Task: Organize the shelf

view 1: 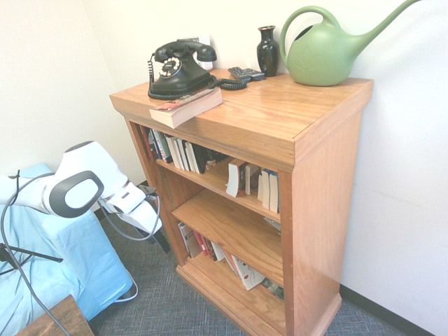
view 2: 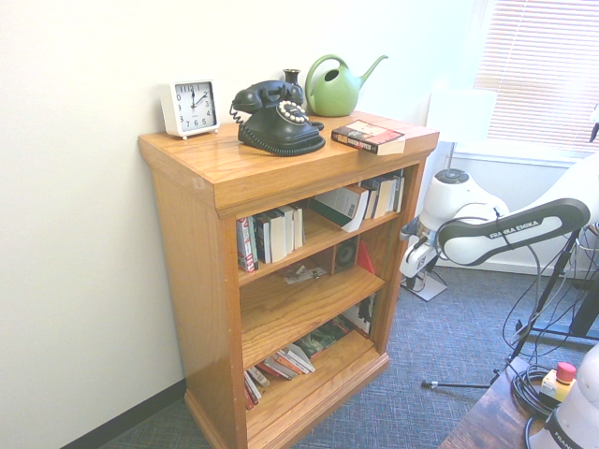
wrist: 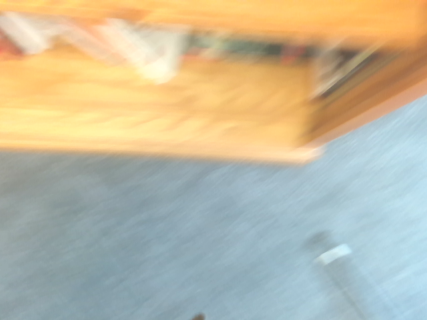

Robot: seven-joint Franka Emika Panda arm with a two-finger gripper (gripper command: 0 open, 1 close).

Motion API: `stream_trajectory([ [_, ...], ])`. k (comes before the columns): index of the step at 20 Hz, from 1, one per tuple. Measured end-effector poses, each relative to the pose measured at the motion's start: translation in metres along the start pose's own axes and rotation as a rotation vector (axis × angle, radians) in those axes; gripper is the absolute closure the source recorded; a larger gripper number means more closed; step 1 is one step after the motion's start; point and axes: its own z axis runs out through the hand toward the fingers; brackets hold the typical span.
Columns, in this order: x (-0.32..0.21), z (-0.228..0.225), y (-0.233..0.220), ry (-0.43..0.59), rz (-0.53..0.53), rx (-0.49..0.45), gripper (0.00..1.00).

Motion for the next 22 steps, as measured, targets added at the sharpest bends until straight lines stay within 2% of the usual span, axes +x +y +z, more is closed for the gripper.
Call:
stream_trajectory([
  [8,0.026,-0.073,0.017,0.378,-0.181,-0.111,0.0],
  [17,0.029,-0.169,-0.004,0.853,-0.39,-0.221,0.0],
  [22,0.027,-0.188,-0.017,1.136,-0.485,-0.287,0.0],
])
